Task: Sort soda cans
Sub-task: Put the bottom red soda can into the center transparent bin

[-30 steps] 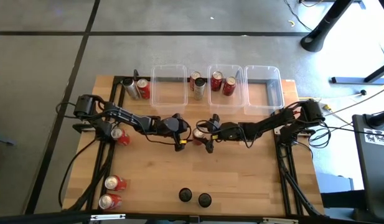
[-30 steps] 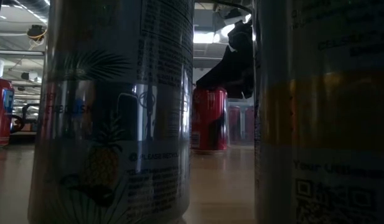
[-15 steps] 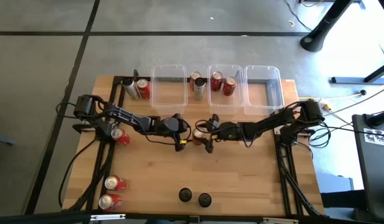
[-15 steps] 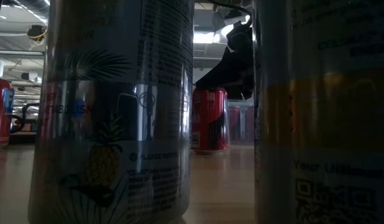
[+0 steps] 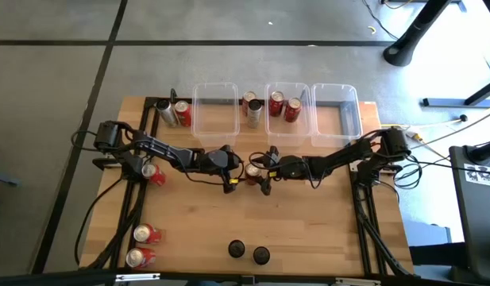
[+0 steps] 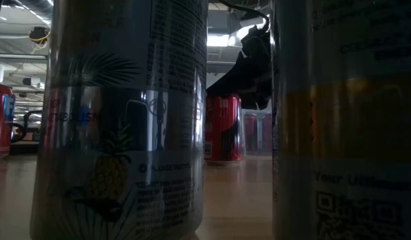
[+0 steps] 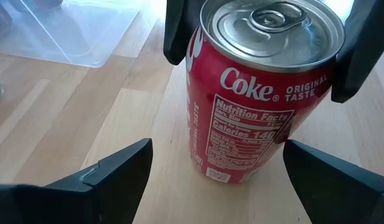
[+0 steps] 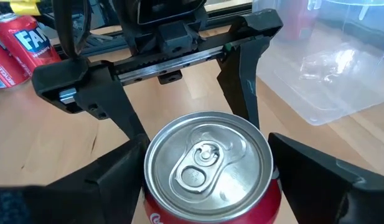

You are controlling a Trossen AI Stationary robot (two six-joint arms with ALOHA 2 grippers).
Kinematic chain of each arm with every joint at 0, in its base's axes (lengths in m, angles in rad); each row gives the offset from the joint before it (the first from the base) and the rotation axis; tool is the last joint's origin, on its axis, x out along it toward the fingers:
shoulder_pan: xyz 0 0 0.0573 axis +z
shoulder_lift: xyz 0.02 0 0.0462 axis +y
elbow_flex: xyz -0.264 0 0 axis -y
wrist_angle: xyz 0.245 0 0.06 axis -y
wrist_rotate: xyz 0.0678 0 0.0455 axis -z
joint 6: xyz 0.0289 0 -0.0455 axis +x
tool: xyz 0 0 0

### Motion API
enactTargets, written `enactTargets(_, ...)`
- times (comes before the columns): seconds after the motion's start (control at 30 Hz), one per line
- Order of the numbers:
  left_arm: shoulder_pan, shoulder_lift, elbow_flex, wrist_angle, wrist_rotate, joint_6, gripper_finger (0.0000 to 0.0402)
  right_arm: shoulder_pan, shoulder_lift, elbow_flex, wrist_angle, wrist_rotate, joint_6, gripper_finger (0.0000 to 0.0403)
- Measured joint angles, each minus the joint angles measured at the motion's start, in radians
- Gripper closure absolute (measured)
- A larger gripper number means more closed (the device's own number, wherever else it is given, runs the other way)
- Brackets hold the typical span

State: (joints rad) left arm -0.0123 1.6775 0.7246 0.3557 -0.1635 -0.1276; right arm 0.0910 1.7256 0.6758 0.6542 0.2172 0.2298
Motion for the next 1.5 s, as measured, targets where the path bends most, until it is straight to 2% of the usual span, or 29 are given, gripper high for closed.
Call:
enactTargets(0.2, 0.000, 0.000, 0.000, 0.000, 0.000, 0.000, 0.0054, 0.000, 0.000, 0.000, 0.003, -0.003, 0.000, 0.0078)
enactTargets(0.43, 0.000, 0.000, 0.000, 0.000, 0.000, 0.000, 0.0054, 0.000, 0.008, -0.007, -0.052, -0.010, 0.000, 0.0013)
enactTargets(0.5, 0.000, 0.000, 0.000, 0.000, 0.000, 0.000, 0.0054, 0.000, 0.001, -0.001, -0.046, -0.008, 0.000, 0.0009)
enactTargets(0.73, 0.000, 0.000, 0.000, 0.000, 0.000, 0.000, 0.0054, 0.000, 0.003, -0.002, 0.014, -0.002, 0.001, 0.0040)
enactTargets(1.07, 0.000, 0.000, 0.000, 0.000, 0.000, -0.001, 0.0054, 0.000, 0.015, -0.002, 0.057, 0.042, 0.000, 0.0048)
enactTargets(1.27, 0.000, 0.000, 0.000, 0.000, 0.000, 0.000, 0.0054, 0.000, 0.015, -0.001, 0.067, 0.044, -0.001, 0.0114)
enactTargets(1.5, 0.000, 0.000, 0.000, -0.001, 0.000, -0.005, 0.0054, 0.000, -0.015, -0.001, 0.066, 0.061, -0.003, 0.0115)
